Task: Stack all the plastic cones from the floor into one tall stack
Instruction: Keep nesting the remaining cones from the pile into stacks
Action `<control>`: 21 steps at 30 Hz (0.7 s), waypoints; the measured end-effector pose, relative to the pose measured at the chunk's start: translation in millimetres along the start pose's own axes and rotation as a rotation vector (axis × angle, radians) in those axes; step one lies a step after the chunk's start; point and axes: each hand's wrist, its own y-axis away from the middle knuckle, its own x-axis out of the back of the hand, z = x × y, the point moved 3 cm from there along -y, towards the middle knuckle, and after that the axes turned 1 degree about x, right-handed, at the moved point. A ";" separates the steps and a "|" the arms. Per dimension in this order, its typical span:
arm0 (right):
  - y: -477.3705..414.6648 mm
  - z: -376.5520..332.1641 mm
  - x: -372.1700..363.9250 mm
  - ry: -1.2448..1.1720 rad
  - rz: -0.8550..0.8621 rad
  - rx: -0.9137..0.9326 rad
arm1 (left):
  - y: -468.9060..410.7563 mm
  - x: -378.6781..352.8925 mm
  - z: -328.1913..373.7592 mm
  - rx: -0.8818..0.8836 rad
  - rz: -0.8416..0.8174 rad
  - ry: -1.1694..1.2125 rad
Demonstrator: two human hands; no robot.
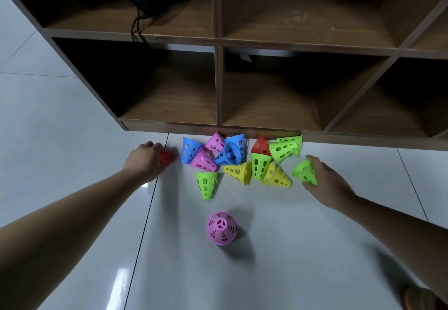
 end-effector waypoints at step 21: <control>121.5 -145.4 32.2 -0.328 -0.093 0.235 | 183.8 67.4 129.2 -0.265 0.063 0.925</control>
